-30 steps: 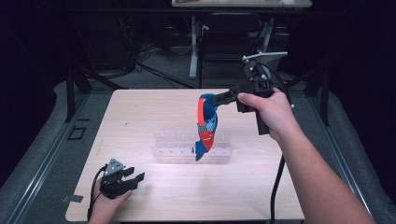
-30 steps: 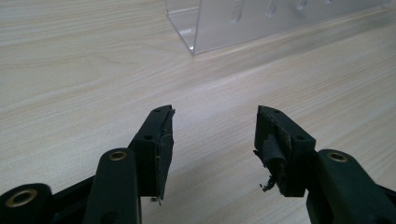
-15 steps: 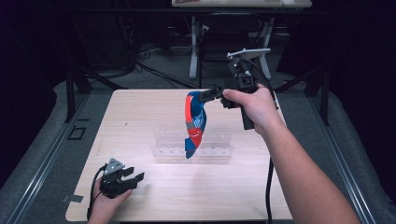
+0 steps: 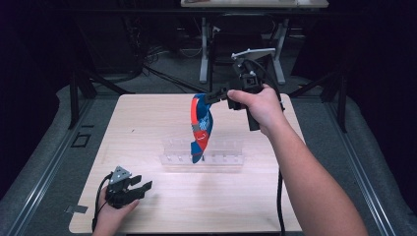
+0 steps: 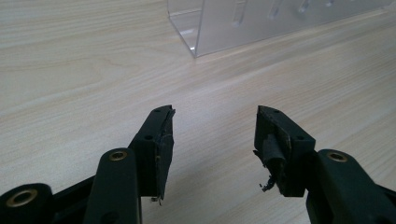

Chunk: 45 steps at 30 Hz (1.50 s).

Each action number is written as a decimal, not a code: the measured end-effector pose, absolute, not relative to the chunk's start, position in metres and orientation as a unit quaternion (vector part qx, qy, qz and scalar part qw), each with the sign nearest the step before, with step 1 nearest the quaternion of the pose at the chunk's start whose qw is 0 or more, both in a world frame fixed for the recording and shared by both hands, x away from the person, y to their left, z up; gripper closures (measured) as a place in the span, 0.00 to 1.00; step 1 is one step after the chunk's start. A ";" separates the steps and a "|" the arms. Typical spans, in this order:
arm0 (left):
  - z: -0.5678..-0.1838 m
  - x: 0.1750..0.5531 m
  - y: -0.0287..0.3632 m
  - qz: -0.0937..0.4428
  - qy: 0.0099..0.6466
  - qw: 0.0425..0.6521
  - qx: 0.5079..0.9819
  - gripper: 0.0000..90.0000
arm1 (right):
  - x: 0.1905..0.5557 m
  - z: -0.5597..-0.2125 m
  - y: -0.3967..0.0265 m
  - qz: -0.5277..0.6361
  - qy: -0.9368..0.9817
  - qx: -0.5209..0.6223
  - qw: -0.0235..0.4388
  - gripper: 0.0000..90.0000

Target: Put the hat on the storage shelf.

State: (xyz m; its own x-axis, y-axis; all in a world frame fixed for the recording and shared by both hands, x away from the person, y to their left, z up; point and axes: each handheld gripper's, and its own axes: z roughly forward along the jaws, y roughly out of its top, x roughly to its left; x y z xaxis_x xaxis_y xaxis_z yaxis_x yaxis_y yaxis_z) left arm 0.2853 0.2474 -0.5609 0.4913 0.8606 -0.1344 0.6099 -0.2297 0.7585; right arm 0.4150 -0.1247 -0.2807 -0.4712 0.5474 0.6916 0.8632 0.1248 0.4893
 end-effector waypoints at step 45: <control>-0.561 0.287 0.243 0.161 0.473 0.397 0.770 0.53 | 0.424 -0.301 -0.106 -0.451 -0.727 -0.484 0.184 1.00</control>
State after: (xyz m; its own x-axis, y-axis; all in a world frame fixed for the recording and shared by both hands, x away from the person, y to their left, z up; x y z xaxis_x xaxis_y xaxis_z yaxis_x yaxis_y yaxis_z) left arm 0.2865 0.2430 -0.5611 0.5002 0.8565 -0.1273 0.6003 -0.2370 0.7638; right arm 0.4243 -0.1058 -0.3007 -0.4644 0.5379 0.7035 0.8692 0.1247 0.4785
